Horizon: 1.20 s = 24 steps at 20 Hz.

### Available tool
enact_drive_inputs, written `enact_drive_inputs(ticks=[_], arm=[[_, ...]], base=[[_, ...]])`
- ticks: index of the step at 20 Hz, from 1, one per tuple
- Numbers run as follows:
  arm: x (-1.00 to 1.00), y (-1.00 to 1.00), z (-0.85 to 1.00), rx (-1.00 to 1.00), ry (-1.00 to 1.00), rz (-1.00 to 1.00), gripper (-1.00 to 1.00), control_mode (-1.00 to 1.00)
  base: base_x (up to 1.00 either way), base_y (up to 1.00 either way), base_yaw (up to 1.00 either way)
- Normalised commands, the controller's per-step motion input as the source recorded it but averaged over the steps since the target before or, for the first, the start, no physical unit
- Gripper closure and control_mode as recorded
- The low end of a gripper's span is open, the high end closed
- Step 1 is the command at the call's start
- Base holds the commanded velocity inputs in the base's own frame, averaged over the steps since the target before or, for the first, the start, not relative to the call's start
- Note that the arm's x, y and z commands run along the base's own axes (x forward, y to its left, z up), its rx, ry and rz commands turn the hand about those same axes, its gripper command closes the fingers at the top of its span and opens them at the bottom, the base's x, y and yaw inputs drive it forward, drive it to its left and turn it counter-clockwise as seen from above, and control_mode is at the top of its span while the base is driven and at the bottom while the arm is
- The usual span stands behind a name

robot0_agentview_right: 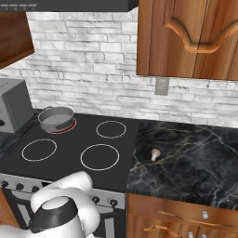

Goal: Turn on the burner for the pot on the stove. Wait thirty seconds for the pot to heat up. Then add the mushroom to the pot.

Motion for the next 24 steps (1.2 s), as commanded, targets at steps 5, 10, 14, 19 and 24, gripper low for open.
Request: enact_drive_inputs(ticks=[5,10,14,19,24], arm=[[0.0,-0.41,0.98,0.01,0.31,-0.15,1.0,-1.0],[0.0,-0.62,0.66,0.06,0.34,-0.18,1.0,-1.0],[0.0,-0.6,0.55,0.05,0.29,-0.22,-1.0,-1.0],[0.01,-0.51,0.52,0.02,0.19,-0.31,-1.0,-1.0],[0.5,-0.2,0.13,0.01,0.11,-0.23,-1.0,-1.0]], base=[[0.0,0.0,0.0],[0.0,0.0,0.0],[0.0,0.0,0.0],[0.0,0.0,0.0],[0.0,0.0,0.0]])
